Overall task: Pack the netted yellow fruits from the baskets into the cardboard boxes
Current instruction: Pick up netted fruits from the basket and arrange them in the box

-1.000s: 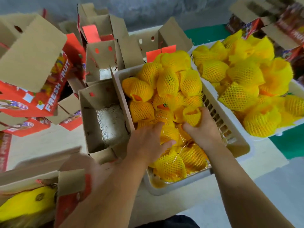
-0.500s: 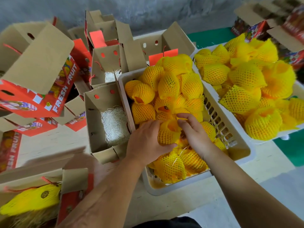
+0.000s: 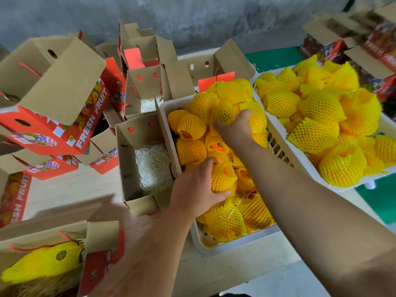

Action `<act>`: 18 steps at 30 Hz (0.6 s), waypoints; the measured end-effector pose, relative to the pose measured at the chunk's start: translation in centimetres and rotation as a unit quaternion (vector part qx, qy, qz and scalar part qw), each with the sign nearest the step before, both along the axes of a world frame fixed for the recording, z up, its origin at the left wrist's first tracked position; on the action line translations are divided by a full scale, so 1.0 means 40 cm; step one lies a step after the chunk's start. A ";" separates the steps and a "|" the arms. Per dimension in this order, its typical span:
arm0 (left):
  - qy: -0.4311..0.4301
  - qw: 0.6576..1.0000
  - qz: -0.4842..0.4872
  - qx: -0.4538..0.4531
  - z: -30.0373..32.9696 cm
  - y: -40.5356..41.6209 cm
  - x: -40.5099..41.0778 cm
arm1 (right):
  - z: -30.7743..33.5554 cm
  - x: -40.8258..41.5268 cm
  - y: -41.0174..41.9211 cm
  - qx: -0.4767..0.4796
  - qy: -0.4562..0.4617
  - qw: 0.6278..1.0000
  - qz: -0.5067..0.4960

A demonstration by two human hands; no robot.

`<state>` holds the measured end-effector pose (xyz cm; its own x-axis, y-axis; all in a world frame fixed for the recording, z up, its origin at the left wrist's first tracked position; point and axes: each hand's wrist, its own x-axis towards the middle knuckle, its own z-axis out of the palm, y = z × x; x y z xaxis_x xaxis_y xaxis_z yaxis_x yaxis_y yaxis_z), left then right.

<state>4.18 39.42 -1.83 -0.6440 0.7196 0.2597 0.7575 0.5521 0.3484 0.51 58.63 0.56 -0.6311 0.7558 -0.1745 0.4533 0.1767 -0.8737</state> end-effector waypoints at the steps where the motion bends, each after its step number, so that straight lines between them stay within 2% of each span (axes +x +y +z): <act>1: 0.001 1.000 0.000 0.008 0.001 -0.002 0.002 | -0.010 0.008 0.001 0.002 0.013 1.000 0.001; 4: -0.002 0.999 0.006 0.043 0.005 -0.012 0.011 | -0.025 0.043 0.003 -0.020 0.056 0.998 0.023; 7: -0.119 0.989 -0.006 0.093 0.016 -0.040 0.029 | -0.028 0.065 -0.003 -0.076 0.101 0.992 0.021; 9: -0.194 0.972 -0.013 0.132 0.025 -0.066 0.042 | -0.012 0.062 -0.016 -0.100 0.097 0.990 0.011; 12: -0.271 0.946 0.001 0.181 0.047 -0.119 0.066 | 0.026 0.061 -0.052 -0.032 0.048 0.998 -0.022; 13: -0.292 0.935 0.008 0.202 0.054 -0.140 0.073 | 0.043 0.072 -0.076 -0.005 0.046 0.998 -0.040; 15: -0.338 0.905 0.026 0.257 0.063 -0.194 0.079 | 0.078 0.103 -0.140 0.026 0.098 0.993 -0.052; 18: -0.424 0.834 0.039 0.350 0.075 -0.327 0.059 | 0.098 0.151 -0.304 0.035 0.192 0.980 0.036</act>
<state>6.54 26.32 1.17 -0.8476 0.5300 0.0246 0.0450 0.0257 0.9987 6.54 46.49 4.50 -0.6922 0.7087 0.1362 0.0783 0.2614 -0.9621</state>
